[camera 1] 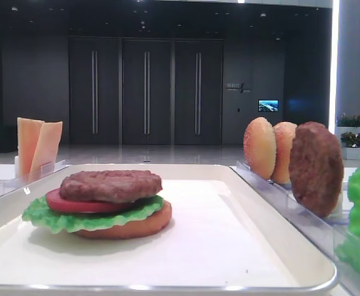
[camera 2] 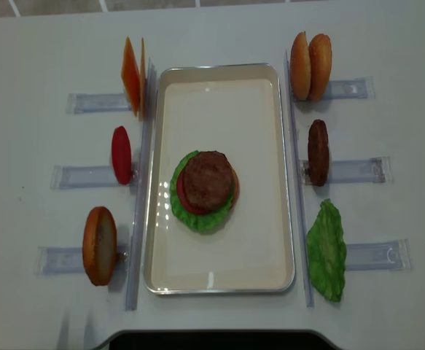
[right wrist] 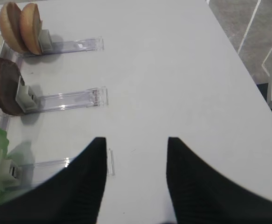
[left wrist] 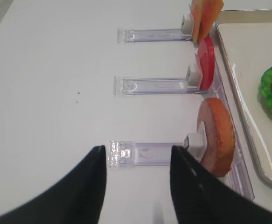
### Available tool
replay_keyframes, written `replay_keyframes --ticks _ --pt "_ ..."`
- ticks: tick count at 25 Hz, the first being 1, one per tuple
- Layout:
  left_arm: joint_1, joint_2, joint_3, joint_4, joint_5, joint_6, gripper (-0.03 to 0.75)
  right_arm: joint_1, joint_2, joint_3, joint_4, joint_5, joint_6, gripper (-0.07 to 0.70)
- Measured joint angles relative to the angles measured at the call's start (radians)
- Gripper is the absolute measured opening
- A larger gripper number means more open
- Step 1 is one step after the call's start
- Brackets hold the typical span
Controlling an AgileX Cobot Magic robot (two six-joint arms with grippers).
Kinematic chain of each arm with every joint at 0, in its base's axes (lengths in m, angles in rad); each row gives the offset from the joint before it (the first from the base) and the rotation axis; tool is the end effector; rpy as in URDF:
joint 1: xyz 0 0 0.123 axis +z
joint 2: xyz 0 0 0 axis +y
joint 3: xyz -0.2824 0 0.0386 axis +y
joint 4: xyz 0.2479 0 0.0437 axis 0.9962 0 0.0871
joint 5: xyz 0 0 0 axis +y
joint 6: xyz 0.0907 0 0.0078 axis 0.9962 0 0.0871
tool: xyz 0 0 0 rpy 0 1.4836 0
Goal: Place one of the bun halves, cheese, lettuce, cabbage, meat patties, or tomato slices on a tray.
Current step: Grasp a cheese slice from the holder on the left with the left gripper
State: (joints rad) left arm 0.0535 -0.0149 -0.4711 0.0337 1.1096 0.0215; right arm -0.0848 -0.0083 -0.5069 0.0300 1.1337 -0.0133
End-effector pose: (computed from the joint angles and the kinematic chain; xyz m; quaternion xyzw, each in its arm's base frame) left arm -0.0061 0.0024 0.2652 -0.0148 0.8690 0.0353 0.4934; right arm -0.0099 0.0033 0.2732 0.0298 0.8673 -0.0094 0.4967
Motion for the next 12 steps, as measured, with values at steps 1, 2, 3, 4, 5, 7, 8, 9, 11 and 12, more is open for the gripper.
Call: replay_keyframes --ticks 1,2,3,4,5,7,8,9,11,12 --pt "0.0 0.0 0.0 0.0 0.0 0.0 0.345 0.0 0.0 0.0 0.0 0.0 0.0 0.294" --pt "0.0 0.0 0.0 0.0 0.0 0.0 0.345 0.0 0.0 0.0 0.0 0.0 0.0 0.294" --pt "0.0 0.0 0.0 0.0 0.0 0.0 0.345 0.0 0.0 0.0 0.0 0.0 0.0 0.294" --pt "0.0 0.0 0.0 0.0 0.0 0.0 0.345 0.0 0.0 0.0 0.0 0.0 0.0 0.294" --pt "0.0 0.0 0.0 0.0 0.0 0.0 0.345 0.0 0.0 0.0 0.0 0.0 0.0 0.293" --pt "0.0 0.0 0.0 0.0 0.0 0.0 0.345 0.0 0.0 0.0 0.0 0.0 0.0 0.293" --pt "0.0 0.0 0.0 0.0 0.0 0.0 0.345 0.0 0.0 0.0 0.0 0.0 0.0 0.293" --pt "0.0 0.0 0.0 0.0 0.0 0.0 0.345 0.0 0.0 0.0 0.0 0.0 0.0 0.293" --pt "0.0 0.0 0.0 0.0 0.0 0.0 0.345 0.0 0.0 0.0 0.0 0.0 0.0 0.293" --pt "0.0 0.0 0.0 0.0 0.0 0.0 0.345 0.0 0.0 0.0 0.0 0.0 0.0 0.293"
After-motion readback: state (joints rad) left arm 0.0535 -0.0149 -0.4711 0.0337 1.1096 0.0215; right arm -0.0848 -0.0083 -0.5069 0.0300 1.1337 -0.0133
